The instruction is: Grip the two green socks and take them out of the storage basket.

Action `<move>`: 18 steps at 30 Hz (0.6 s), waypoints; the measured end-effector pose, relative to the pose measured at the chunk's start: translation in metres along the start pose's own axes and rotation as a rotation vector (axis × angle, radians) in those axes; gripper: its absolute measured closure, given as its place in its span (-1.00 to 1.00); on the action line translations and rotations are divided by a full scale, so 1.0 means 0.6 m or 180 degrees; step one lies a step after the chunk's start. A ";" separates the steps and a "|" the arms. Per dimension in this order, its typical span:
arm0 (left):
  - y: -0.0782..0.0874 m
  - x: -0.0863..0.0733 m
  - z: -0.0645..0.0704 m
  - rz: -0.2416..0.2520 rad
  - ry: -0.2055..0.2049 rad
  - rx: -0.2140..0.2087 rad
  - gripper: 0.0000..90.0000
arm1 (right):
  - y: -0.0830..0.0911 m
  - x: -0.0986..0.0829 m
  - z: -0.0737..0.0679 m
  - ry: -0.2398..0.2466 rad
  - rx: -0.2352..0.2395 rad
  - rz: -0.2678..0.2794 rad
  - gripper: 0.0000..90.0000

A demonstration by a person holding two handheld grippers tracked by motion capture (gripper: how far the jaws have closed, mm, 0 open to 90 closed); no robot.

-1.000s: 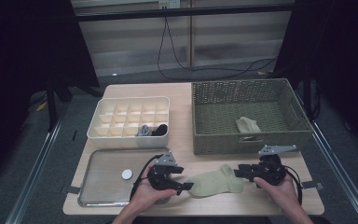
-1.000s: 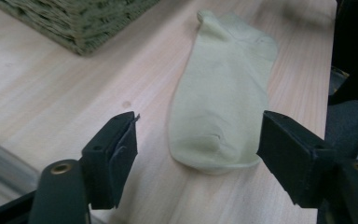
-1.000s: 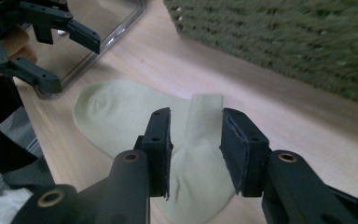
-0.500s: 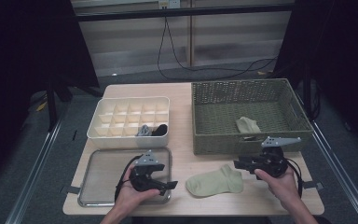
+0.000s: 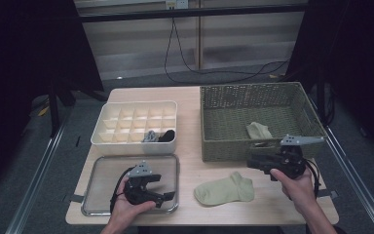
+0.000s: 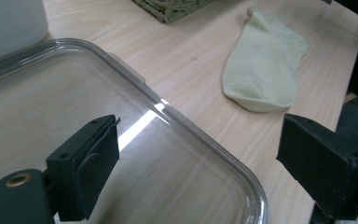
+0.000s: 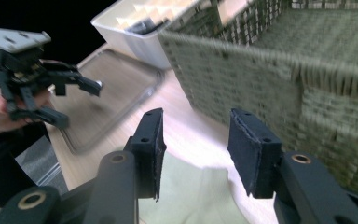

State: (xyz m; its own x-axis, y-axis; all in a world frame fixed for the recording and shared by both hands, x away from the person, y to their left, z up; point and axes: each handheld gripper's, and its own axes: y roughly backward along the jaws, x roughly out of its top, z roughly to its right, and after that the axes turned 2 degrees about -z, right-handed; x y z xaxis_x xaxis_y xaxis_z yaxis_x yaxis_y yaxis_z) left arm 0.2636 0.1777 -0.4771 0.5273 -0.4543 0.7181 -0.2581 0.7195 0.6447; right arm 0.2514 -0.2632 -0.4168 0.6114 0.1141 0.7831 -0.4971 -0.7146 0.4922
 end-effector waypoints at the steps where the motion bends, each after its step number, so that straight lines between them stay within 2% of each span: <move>1: 0.001 -0.001 -0.001 0.0024 -0.0001 0.0021 -0.72 | 0.002 0.004 -0.002 0.0005 0.0003 0.0014 0.25; 4: 0.004 -0.001 -0.003 0.0135 0.0027 0.0030 -0.72 | 0.011 0.022 -0.005 0.0082 -0.0013 0.0052 0.25; 8: 0.004 -0.002 -0.005 0.0107 0.0026 0.0058 -0.72 | 0.023 0.050 -0.004 0.0117 0.0002 0.0077 0.22; 13: 0.006 -0.003 -0.001 0.0110 0.0001 0.0024 -0.69 | 0.025 0.077 0.015 0.0132 -0.0094 0.0071 0.22; 15: 0.005 -0.003 -0.001 0.0107 -0.0002 0.0034 -0.70 | 0.023 0.083 0.022 0.0152 -0.0089 0.0035 0.21; 18: 0.007 -0.003 -0.004 0.0129 0.0032 0.0052 -0.70 | 0.021 0.095 0.032 0.0169 -0.0124 -0.0004 0.20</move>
State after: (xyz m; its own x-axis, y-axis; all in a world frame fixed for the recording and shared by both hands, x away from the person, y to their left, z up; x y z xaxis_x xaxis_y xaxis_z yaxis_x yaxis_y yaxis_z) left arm 0.2637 0.1827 -0.4766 0.5243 -0.4195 0.7410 -0.2924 0.7286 0.6194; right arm 0.2919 -0.2786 -0.3732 0.5790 0.1521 0.8010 -0.5207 -0.6871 0.5068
